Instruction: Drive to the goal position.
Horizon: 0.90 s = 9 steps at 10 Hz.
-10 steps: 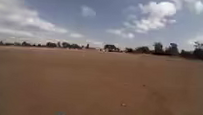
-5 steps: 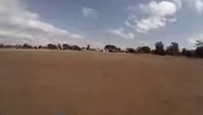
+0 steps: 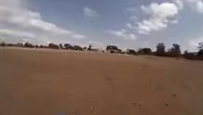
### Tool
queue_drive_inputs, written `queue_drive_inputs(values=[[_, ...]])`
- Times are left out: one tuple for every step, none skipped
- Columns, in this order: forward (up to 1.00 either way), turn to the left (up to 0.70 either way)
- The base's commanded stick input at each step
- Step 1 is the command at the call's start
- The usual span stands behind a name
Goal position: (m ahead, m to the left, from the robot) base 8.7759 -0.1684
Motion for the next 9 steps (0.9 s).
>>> queue_drive_inputs(values=[[0.7, 0.0], [0.7, 0.0], [0.7, 0.0], [0.7, 0.0], [0.7, 0.0], [0.7, 0.0], [0.7, 0.0], [0.7, 0.0], [0.7, 0.0]])
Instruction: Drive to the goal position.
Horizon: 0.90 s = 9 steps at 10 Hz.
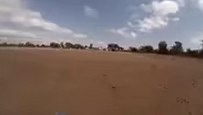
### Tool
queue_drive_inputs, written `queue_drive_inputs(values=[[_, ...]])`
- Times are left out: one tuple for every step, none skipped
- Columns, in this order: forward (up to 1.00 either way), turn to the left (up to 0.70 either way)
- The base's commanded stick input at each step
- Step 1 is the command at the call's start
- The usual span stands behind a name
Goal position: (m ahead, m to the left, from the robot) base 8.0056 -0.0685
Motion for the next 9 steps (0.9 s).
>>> queue_drive_inputs(values=[[0.7, 0.0], [0.7, 0.0], [0.7, 0.0], [0.7, 0.0], [0.7, 0.0], [0.7, 0.0], [0.7, 0.0], [0.7, 0.0], [0.7, 0.0]])
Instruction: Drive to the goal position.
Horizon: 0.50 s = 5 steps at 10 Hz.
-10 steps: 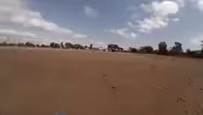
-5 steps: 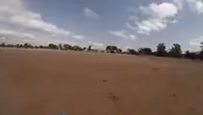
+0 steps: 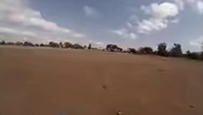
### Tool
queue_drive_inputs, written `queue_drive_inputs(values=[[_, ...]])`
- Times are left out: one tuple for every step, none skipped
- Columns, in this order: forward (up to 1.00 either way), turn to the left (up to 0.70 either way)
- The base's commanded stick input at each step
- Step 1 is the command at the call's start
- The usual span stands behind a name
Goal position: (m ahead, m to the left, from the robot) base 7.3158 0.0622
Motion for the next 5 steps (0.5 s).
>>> queue_drive_inputs(values=[[0.7, 0.0], [0.7, 0.0], [0.7, 0.0], [0.7, 0.0], [0.7, 0.0]])
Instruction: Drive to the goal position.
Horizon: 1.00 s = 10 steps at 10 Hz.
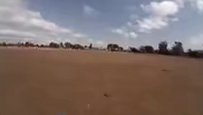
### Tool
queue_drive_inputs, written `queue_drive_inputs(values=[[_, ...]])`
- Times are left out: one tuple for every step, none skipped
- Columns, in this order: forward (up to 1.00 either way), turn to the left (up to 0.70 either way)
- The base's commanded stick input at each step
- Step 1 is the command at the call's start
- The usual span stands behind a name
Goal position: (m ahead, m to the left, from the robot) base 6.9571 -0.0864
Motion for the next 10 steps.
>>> queue_drive_inputs(values=[[0.7, 0.0], [0.7, 0.0], [0.7, 0.0], [0.7, 0.0], [0.7, 0.0], [0.7, 0.0], [0.7, 0.0], [0.7, 0.0], [0.7, 0.0], [0.7, 0.0]])
